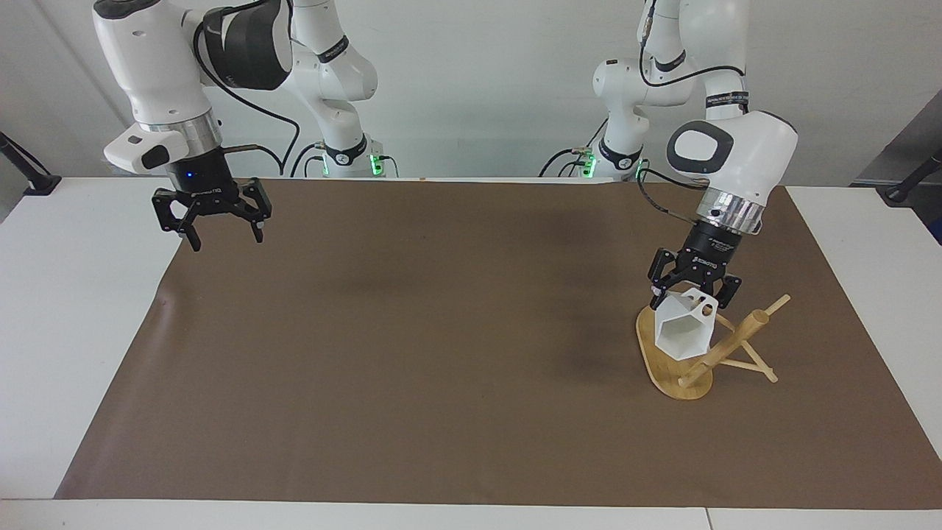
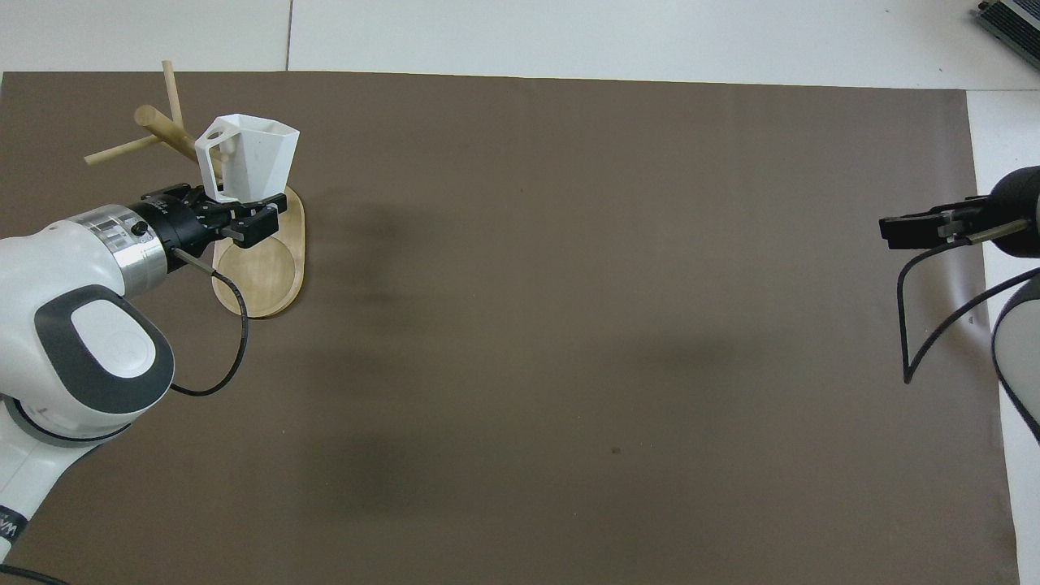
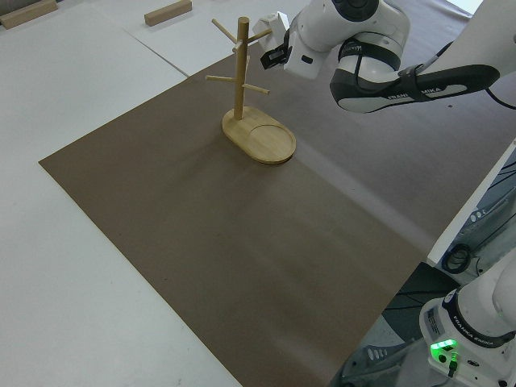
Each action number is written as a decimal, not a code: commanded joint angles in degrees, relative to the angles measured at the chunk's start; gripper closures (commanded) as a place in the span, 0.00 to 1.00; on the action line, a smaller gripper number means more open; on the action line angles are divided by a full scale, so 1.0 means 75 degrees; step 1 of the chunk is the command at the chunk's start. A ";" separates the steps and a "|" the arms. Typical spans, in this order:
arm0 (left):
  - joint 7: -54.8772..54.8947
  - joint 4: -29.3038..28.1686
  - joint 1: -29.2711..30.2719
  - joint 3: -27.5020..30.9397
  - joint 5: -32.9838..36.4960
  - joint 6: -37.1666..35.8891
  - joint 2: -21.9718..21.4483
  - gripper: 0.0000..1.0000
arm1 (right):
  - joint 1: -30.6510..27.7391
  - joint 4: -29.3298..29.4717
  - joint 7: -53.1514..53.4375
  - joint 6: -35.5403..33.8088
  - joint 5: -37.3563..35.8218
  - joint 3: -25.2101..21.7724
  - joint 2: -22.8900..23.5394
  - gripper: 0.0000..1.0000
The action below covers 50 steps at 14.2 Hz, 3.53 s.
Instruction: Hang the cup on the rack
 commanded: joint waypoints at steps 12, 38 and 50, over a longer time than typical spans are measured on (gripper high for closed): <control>-0.0546 0.0077 0.0144 -0.0006 0.0123 0.0212 0.0121 1.00 | 0.0000 0.0527 0.1122 -0.1488 -0.0139 -0.0450 -0.0124 0.00; -0.0463 0.0029 0.1644 0.0029 0.1996 -0.2915 -0.1144 0.00 | 0.0000 0.0645 0.1500 -0.2709 -0.0127 -0.0438 -0.0253 0.00; 0.3071 0.1586 0.2042 0.0088 0.3838 -0.5140 -0.1144 0.00 | 0.0000 0.0621 0.1605 -0.2580 -0.0127 -0.0473 -0.0253 0.00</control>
